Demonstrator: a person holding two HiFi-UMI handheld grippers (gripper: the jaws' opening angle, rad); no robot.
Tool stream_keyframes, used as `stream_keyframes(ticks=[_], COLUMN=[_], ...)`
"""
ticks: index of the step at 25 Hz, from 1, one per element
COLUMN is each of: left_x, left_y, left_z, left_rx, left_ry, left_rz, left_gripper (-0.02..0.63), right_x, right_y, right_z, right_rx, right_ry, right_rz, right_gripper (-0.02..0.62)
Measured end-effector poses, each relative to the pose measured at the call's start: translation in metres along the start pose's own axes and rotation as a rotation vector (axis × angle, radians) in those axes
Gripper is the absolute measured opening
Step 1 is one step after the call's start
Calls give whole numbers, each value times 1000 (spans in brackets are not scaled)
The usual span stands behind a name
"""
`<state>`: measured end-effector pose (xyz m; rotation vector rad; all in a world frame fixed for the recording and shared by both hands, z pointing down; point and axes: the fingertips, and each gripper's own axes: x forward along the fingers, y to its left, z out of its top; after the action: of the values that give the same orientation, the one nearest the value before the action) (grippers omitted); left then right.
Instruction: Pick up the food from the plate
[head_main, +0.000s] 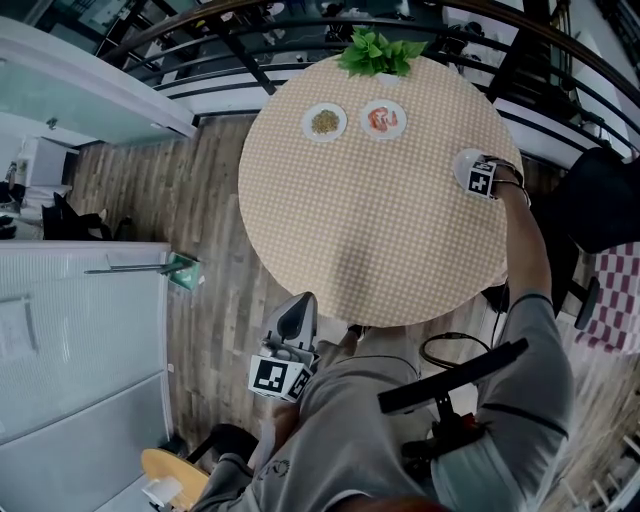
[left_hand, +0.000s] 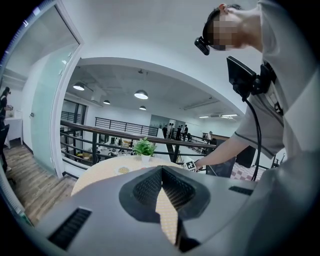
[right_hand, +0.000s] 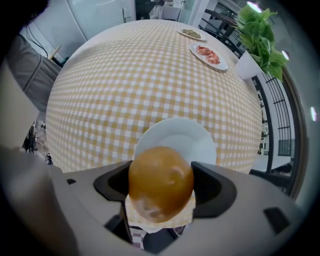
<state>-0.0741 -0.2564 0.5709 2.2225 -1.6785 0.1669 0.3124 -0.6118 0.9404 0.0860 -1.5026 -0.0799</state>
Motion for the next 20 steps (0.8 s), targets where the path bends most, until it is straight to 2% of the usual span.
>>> stream_keyframes(ticks=[4, 9, 14, 20], left_x=[-2, -1, -1, 2], left_y=[1, -1, -5, -9], left_z=[2, 8, 20, 33], left_rx=[-1, 1, 11, 16], left_ry=[-8, -28, -67, -98], left_rz=[-1, -19, -53, -102], left_gripper=[11, 11, 11, 11], right_x=[-8, -33, -84, -172], right_y=[4, 4, 8, 12], right_z=[-4, -1, 11, 31], right_rx=[78, 223, 427, 603], right_ry=[-29, -135, -299, -519], right_rz=[1, -39, -100, -230], right_gripper=[362, 362, 361, 362])
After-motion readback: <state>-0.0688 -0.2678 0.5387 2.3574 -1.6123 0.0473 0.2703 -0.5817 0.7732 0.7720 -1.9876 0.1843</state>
